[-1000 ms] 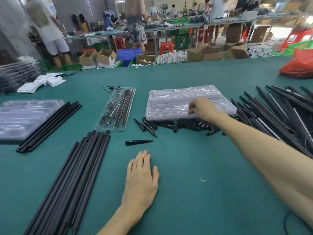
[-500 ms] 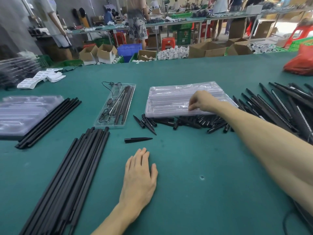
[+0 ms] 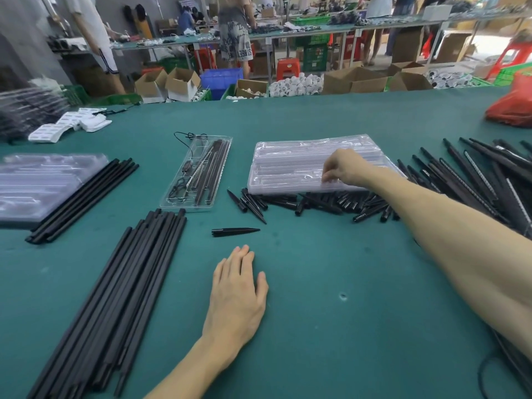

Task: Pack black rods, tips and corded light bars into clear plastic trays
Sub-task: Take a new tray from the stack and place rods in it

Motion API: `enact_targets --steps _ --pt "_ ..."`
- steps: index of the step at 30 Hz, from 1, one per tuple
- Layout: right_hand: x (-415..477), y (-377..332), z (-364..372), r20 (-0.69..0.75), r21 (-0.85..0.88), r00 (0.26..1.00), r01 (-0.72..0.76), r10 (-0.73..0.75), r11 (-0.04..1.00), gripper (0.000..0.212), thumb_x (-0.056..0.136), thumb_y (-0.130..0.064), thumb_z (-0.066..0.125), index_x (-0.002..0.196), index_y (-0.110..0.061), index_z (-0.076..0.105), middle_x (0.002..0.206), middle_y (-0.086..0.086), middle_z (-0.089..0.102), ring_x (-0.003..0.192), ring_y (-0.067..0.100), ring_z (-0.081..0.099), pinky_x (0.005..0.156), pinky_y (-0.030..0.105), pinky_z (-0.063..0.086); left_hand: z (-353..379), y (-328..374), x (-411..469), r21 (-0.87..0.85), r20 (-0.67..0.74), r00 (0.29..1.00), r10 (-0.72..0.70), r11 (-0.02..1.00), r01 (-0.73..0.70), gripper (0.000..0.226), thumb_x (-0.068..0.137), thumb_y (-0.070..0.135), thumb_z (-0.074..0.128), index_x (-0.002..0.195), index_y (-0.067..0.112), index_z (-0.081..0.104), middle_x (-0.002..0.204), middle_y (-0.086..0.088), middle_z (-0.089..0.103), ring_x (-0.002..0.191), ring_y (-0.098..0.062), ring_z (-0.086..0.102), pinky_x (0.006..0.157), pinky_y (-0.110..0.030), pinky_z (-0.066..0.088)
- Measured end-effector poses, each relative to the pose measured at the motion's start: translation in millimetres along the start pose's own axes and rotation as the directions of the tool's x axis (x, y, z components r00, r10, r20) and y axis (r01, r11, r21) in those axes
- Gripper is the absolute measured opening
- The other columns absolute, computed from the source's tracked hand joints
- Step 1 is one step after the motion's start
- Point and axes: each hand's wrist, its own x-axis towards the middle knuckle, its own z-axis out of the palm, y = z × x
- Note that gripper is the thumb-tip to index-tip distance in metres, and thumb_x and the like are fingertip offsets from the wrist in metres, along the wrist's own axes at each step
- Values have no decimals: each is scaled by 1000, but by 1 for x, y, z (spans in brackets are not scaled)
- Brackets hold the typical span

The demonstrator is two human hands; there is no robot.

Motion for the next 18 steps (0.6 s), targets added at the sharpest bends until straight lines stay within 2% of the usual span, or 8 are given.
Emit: enact_targets --steps 4,6,9,12,16,18 --pt "3 -1 10 -22 -141 1000 -13 10 990 13 97 -12 62 94 -7 73 100 11 74 92 27 69 86 45 56 0 -1 0 14 4 1000 3 1000 -3 53 105 40 30 153 17 33 162 7 25 151 -7 12 125 -30 7" --pt "1 -2 17 -42 -264 998 25 -37 964 14 100 -8 57 102 -2 69 109 16 68 94 30 64 82 46 55 0 -1 0 18 2 1000 5 1000 -5 53 105 40 31 153 17 34 162 7 26 151 -7 12 125 -31 8" --pt "-2 -4 22 -71 -410 987 104 -145 906 18 96 5 50 110 1 61 110 18 57 92 29 54 72 35 44 0 0 0 23 0 1000 8 1000 -8 53 105 39 32 153 16 35 162 6 26 151 -8 13 124 -31 9" --pt "-1 -4 22 -69 -503 974 151 -214 851 22 92 12 45 106 2 57 106 18 55 91 28 51 71 34 43 0 0 0 21 2 1000 11 1000 -11 53 106 39 32 153 16 34 162 6 27 151 -8 13 124 -31 9" --pt "1 -4 19 -83 -562 967 153 -240 813 9 98 4 43 98 -2 50 99 17 52 80 24 42 67 35 40 0 0 0 18 -2 1000 11 1000 -11 52 106 38 32 153 16 35 162 5 27 151 -8 13 125 -31 7" --pt "1 -4 18 -80 -569 966 157 -245 807 11 99 4 41 94 -5 47 96 15 50 77 24 40 65 36 37 1 -1 0 18 -3 1000 13 1000 -13 53 106 39 32 153 15 34 162 5 27 151 -8 13 125 -31 7"
